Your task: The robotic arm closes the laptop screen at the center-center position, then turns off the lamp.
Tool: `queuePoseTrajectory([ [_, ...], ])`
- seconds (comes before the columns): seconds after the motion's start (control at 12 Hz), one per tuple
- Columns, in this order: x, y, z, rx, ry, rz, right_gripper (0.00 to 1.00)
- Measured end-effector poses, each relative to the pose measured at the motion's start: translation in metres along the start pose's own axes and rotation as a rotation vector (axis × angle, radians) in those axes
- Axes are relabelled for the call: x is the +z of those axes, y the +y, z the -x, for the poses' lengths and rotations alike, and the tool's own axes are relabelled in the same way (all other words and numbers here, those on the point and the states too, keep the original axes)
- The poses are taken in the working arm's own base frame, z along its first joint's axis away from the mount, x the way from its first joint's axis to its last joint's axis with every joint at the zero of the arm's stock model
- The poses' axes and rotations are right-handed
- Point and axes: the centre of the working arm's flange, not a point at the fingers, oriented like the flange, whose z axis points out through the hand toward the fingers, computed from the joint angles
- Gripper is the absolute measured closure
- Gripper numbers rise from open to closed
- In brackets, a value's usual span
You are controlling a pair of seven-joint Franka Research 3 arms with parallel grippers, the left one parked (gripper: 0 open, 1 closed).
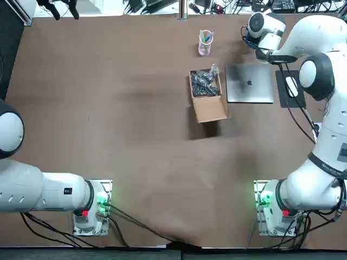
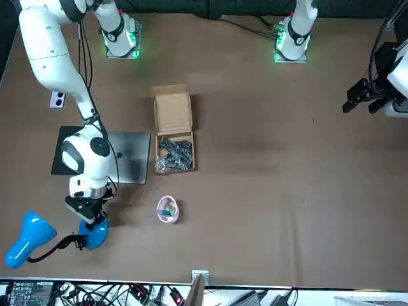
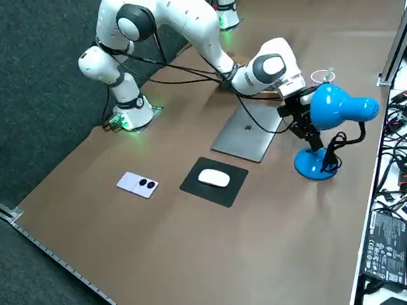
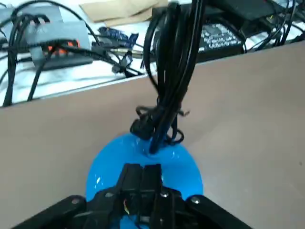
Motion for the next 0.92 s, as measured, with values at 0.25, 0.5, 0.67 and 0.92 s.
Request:
queuePoseTrajectory([
  [0.25, -0.014, -0.001, -0.018, 0.005, 0.030, -0.010, 0.98],
  [0.5, -0.027, -0.001, -0.025, 0.002, 0.040, 0.000, 0.98],
  [0.67, -0.040, -0.003, -0.026, -0.005, 0.044, 0.010, 0.98],
  [0.92, -0.070, -0.011, -0.021, -0.027, 0.046, 0.033, 0.96],
])
